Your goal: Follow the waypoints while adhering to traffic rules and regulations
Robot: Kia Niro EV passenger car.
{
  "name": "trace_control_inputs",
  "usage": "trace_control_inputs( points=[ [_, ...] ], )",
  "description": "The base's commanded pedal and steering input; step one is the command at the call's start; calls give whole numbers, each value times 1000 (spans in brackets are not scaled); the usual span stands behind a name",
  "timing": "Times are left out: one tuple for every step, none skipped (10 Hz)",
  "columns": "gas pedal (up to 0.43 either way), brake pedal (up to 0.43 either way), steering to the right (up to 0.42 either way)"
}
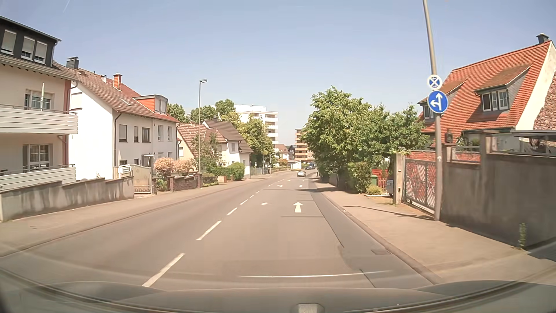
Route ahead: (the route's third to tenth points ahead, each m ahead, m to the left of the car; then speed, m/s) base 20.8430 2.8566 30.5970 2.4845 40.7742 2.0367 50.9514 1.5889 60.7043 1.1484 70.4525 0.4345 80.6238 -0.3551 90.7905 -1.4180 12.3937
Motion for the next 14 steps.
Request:
trace_control_inputs(
  points=[
    [0,0,9],
    [0,0,8],
    [0,0,8],
    [0,0,8],
    [0,0,8],
    [0,0,9],
    [0,0,9],
    [0,0,9],
    [0,0,9],
    [0,12,9],
    [0,55,9],
    [0,128,9],
    [0,189,9],
    [0,195,6]
  ],
)
